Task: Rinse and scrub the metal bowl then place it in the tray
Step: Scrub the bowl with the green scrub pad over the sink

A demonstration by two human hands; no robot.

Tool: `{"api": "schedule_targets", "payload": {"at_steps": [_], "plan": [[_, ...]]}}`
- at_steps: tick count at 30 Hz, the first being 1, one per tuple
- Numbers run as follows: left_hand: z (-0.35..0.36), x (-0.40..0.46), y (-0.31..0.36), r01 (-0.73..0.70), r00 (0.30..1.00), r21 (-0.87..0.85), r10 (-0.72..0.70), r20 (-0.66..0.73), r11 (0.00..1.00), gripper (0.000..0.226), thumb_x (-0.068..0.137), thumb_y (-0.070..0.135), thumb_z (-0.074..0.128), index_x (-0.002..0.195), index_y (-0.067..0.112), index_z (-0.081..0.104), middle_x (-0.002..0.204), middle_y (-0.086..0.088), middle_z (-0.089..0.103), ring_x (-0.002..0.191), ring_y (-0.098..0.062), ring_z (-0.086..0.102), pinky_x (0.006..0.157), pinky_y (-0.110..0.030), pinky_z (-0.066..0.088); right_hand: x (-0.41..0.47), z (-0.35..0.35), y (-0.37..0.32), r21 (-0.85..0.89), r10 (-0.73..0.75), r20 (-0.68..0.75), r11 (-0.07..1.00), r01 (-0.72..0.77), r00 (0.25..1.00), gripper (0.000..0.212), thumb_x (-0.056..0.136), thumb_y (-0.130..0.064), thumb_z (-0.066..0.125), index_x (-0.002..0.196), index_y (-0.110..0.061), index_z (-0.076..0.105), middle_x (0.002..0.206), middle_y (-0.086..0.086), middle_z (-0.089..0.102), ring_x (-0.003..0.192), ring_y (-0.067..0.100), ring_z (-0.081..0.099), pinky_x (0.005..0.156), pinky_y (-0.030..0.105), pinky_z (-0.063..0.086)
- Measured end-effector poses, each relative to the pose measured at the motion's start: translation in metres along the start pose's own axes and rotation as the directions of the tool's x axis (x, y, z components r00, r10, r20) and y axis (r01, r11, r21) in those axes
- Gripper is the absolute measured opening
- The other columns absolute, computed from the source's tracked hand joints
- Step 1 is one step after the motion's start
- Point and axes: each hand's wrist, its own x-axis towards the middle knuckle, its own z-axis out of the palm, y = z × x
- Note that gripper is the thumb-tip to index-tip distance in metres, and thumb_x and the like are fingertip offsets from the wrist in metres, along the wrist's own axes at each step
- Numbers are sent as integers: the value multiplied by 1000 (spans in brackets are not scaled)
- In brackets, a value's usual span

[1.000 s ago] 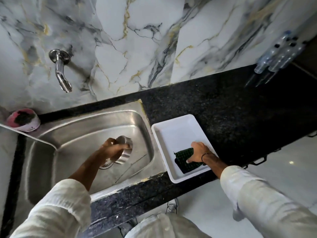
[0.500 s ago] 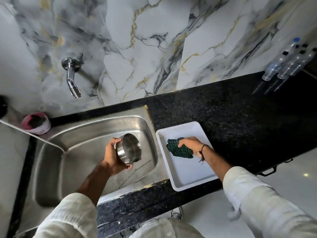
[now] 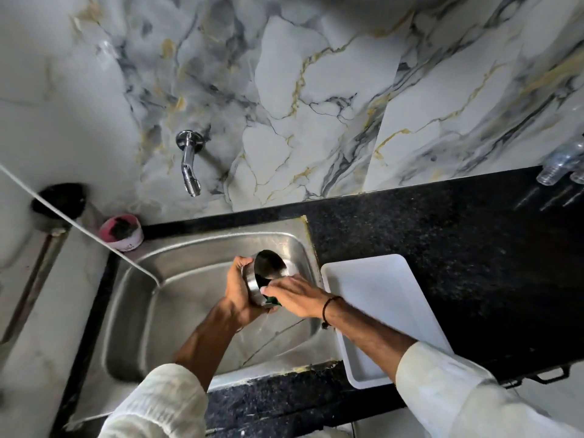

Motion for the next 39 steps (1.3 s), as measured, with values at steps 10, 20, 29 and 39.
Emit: {"api": "schedule_targets", "payload": {"at_steps": [10, 20, 29, 39], "plan": [[11, -12, 8, -15, 997, -138, 25, 72, 990, 56, 65, 59, 55, 106, 21, 66, 107, -13, 57, 86, -33, 56, 69, -42, 40, 33, -4, -32, 559, 43, -201, 826, 79, 979, 59, 77, -36, 51, 133, -17, 53, 116, 14, 64, 109, 25, 60, 96, 39, 51], [-4, -15, 15, -76, 995, -160, 85, 49, 984, 51, 71, 57, 53, 93, 17, 76, 96, -18, 71, 83, -34, 62, 71, -43, 44, 15, -25, -29, -127, -83, -88, 989, 72, 993, 48, 89, -55, 46, 120, -20, 38, 96, 19, 71, 91, 36, 64, 85, 51, 51], [7, -15, 29, -121, 991, -175, 129, 34, 977, 57, 62, 63, 55, 104, 25, 64, 110, -11, 57, 104, -31, 52, 81, -50, 35, 28, -2, -62, 566, -23, -205, 813, 138, 979, 32, 75, -35, 53, 101, -23, 65, 83, -12, 70, 80, -5, 66, 82, 31, 52], [7, -18, 20, -131, 991, -68, 130, -11, 989, 49, 68, 60, 54, 90, 22, 75, 87, -13, 71, 77, -32, 62, 68, -41, 44, 27, -27, -40, 155, 0, -191, 987, 30, 982, 62, 77, -50, 47, 128, -16, 40, 117, 17, 66, 104, 30, 57, 79, 39, 42]]}}
